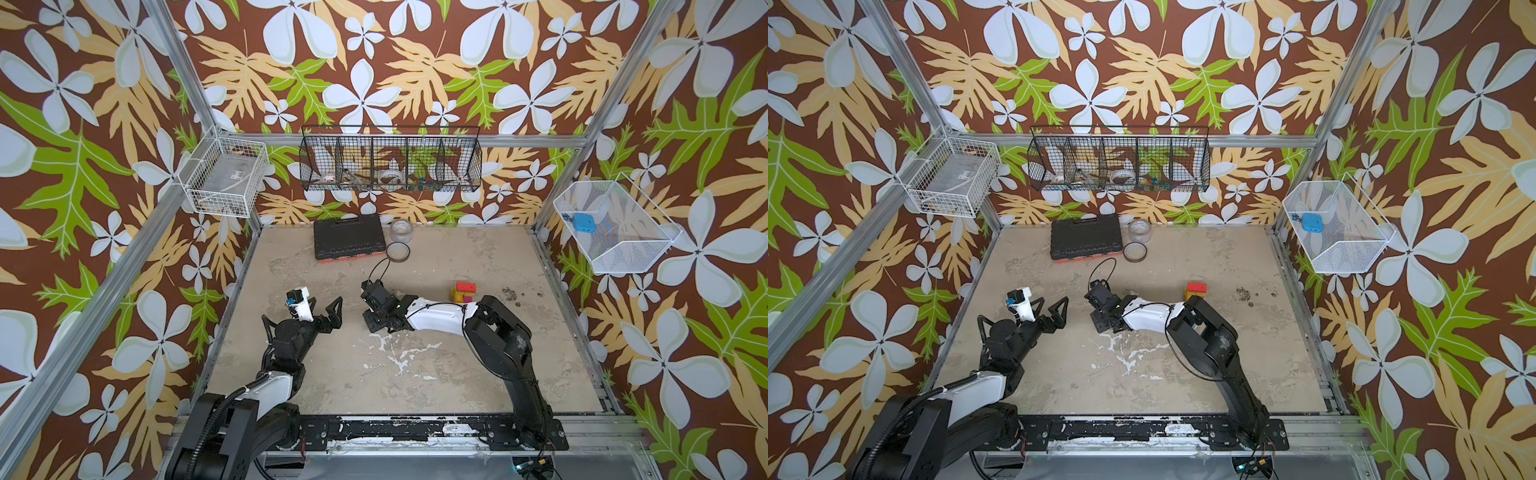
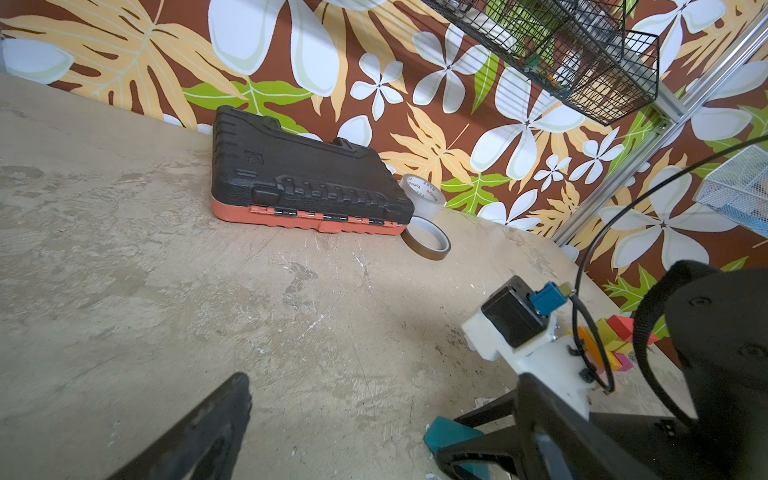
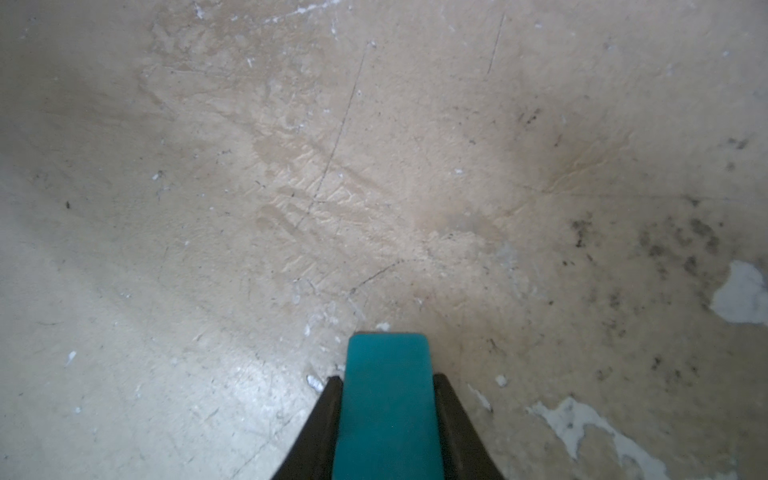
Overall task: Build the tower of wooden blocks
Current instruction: 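Lower the right gripper onto the teal wedge block and grasp it, then lift the teal wedge with the right gripper and carry it over the tower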
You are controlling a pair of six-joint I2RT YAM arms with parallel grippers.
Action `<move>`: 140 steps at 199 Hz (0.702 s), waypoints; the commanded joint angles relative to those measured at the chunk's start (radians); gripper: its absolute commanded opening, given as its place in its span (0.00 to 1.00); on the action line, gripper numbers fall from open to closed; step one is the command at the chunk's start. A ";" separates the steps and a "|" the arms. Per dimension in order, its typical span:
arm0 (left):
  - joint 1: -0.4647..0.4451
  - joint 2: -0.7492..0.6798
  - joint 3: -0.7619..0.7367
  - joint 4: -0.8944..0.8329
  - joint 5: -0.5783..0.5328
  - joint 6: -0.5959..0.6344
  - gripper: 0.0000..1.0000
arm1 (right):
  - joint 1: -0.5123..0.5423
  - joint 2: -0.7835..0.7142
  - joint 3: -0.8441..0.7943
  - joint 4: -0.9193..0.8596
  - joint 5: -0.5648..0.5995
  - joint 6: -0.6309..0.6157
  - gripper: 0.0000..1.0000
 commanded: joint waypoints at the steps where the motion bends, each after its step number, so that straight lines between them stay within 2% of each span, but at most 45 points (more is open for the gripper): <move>1: 0.002 0.001 0.005 0.036 0.009 -0.009 1.00 | -0.001 -0.041 -0.013 -0.015 0.000 0.008 0.27; 25: 0.001 0.000 0.005 0.036 0.008 -0.006 1.00 | -0.001 -0.150 -0.057 -0.037 0.000 0.024 0.21; 50: 0.002 -0.001 0.005 0.033 0.009 -0.006 1.00 | -0.002 -0.315 -0.089 -0.124 0.034 0.047 0.09; 80: 0.003 -0.006 0.004 0.032 0.015 -0.005 1.00 | -0.003 -0.544 -0.136 -0.215 0.138 0.084 0.08; 90: 0.002 -0.006 0.004 0.033 0.020 -0.005 1.00 | -0.005 -0.611 -0.142 -0.231 0.159 0.061 0.08; 101: 0.001 -0.006 0.004 0.034 0.022 -0.005 1.00 | -0.010 -0.673 -0.139 -0.245 0.187 0.022 0.00; 126: 0.001 -0.006 0.003 0.036 0.027 -0.005 1.00 | -0.042 -0.762 -0.100 -0.283 0.288 -0.080 0.00; 140: 0.002 -0.006 0.002 0.035 0.030 -0.005 1.00 | -0.076 -0.810 -0.120 -0.228 0.296 -0.182 0.00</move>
